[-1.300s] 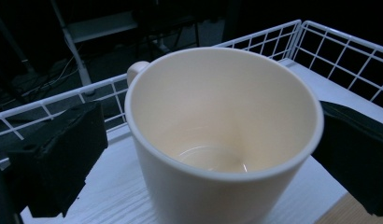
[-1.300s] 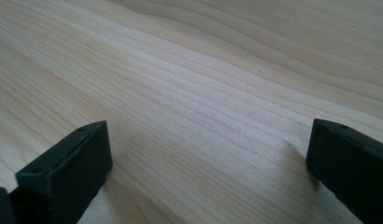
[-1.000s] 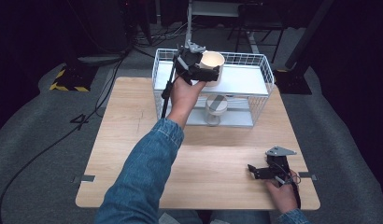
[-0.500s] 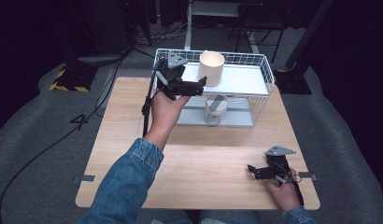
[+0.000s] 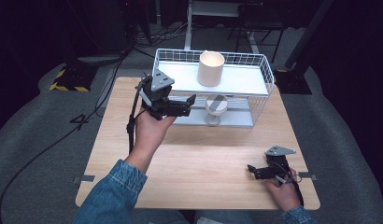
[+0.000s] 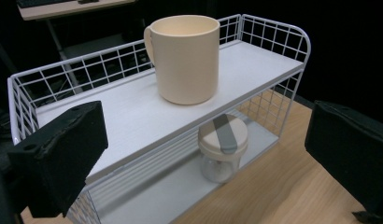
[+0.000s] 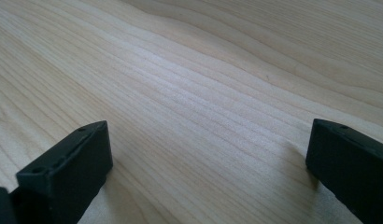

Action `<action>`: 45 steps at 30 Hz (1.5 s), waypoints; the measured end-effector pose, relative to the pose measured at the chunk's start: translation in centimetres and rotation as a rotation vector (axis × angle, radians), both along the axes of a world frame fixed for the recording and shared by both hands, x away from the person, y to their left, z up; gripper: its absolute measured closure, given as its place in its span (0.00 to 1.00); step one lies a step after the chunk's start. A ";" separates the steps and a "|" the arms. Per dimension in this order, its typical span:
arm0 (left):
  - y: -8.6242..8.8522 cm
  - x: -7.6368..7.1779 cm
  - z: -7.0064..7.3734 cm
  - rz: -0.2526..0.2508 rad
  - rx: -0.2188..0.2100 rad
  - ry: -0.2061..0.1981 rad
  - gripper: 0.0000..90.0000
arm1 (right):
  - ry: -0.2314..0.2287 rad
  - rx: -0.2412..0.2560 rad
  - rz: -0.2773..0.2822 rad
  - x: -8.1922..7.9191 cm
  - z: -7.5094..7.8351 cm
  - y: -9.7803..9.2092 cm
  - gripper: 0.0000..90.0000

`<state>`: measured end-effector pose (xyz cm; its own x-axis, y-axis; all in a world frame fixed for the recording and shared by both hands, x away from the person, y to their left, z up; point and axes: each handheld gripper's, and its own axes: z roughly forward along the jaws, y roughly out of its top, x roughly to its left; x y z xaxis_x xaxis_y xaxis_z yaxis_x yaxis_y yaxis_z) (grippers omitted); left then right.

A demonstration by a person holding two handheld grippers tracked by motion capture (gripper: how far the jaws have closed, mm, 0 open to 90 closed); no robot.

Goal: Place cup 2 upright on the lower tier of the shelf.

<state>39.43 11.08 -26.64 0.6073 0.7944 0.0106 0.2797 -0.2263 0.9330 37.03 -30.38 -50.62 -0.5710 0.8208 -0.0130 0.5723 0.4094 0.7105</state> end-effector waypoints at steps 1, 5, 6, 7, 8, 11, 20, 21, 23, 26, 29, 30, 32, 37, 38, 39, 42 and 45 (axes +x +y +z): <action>0.2 -0.2 -0.2 -0.010 -0.014 0.014 0.00 | 0.000 0.000 0.000 0.0 0.0 0.0 0.01; 1.2 -0.6 -1.2 -0.027 -0.055 0.060 0.00 | 0.001 0.001 -0.001 0.0 0.0 0.0 0.01; 1.5 -0.7 -1.4 -0.024 -0.050 0.065 0.00 | 0.001 0.001 -0.001 0.0 0.0 0.0 0.01; 1.8 -0.9 -1.6 -0.019 -0.042 0.066 0.00 | 0.001 0.001 -0.001 0.0 0.0 0.0 0.01; 1.9 -1.1 -1.8 -0.017 -0.037 0.065 0.00 | 0.001 0.001 -0.001 0.0 0.0 0.0 0.01; 2.5 -1.6 -2.5 -0.017 -0.012 0.070 0.00 | 0.001 0.001 -0.001 0.0 0.0 0.0 0.01; 4.2 -3.4 -6.0 -0.010 -0.015 0.096 0.00 | 0.001 0.003 -0.001 0.0 0.0 0.0 0.01; 4.4 -3.5 -6.4 -0.011 -0.015 0.098 0.00 | 0.002 0.003 0.000 0.0 0.0 0.0 0.01; 4.9 -3.8 -7.4 -0.009 -0.012 0.114 0.00 | 0.002 0.003 0.000 0.0 0.0 0.0 0.01; 5.6 -4.1 -8.6 -0.012 -0.011 0.123 0.00 | 0.002 0.005 -0.002 -0.1 0.0 0.0 0.01; 6.4 -4.4 -9.8 -0.001 -0.021 0.135 0.00 | 0.003 0.003 -0.002 -0.1 0.0 0.0 0.01; 6.7 -4.5 -10.1 -0.002 -0.023 0.140 0.00 | 0.003 0.003 -0.002 -0.1 0.0 0.0 0.01; 7.2 -4.8 -10.8 0.007 -0.013 0.144 0.00 | 0.004 0.003 -0.003 -0.1 0.0 0.0 0.01; 8.3 -5.6 -12.8 0.037 0.000 0.154 0.00 | 0.003 0.003 -0.002 -0.1 0.0 0.0 0.01; 8.5 -5.7 -13.3 0.045 0.006 0.156 0.00 | 0.003 0.003 -0.002 -0.1 0.0 0.0 0.01; 8.6 -5.8 -13.6 0.051 0.006 0.156 0.00 | 0.003 0.003 -0.002 -0.1 0.0 0.0 0.01; 9.1 -6.2 -15.1 0.069 0.028 0.178 0.00 | 0.003 0.003 -0.002 -0.1 0.0 0.0 0.01; 9.5 -6.4 -16.2 0.075 0.054 0.190 0.00 | 0.003 0.003 -0.002 -0.1 0.0 0.0 0.01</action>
<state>33.07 20.56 -42.80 0.5414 0.8390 -0.0543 0.4676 -0.2468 0.8488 36.93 -30.38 -50.60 -0.5691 0.8222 -0.0087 0.5756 0.4059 0.7099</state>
